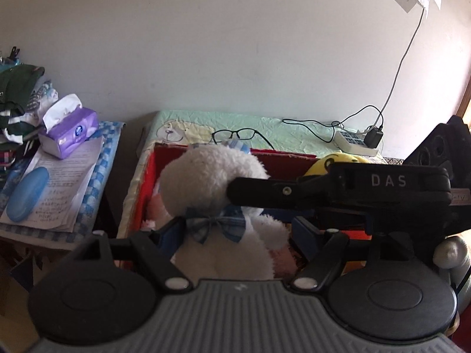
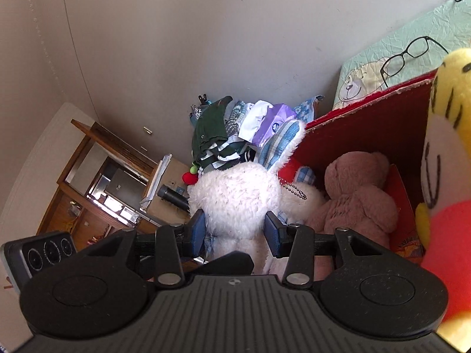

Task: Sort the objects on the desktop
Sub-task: 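Carry the white bunny with both tools over the red box, then lower the white bunny into the box beside the teddy bear, open both tools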

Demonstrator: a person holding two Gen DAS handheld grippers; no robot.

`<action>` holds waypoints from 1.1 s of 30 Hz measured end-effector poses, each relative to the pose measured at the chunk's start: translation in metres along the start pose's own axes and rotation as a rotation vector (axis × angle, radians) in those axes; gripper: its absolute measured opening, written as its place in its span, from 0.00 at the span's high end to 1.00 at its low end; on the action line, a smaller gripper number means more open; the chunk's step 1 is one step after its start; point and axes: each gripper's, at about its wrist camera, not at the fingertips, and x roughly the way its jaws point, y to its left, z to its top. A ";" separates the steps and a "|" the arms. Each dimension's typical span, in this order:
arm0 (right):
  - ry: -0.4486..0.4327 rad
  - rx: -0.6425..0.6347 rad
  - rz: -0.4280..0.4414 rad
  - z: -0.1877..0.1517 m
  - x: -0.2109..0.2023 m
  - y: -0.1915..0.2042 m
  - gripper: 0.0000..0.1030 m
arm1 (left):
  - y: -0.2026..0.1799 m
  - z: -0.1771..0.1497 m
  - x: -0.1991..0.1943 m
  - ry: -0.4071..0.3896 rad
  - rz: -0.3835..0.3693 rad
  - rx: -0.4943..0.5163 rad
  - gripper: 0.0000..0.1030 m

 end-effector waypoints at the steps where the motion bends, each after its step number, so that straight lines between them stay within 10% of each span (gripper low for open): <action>1: 0.003 0.010 -0.001 0.004 0.004 -0.005 0.55 | 0.001 0.000 0.002 0.004 0.000 0.000 0.23; 22: -0.044 -0.030 -0.154 -0.007 -0.014 -0.010 0.56 | 0.002 -0.009 0.016 0.072 0.004 0.041 0.23; 33: 0.013 -0.042 -0.223 -0.006 0.013 -0.015 0.80 | 0.007 -0.010 0.026 0.105 0.013 0.021 0.24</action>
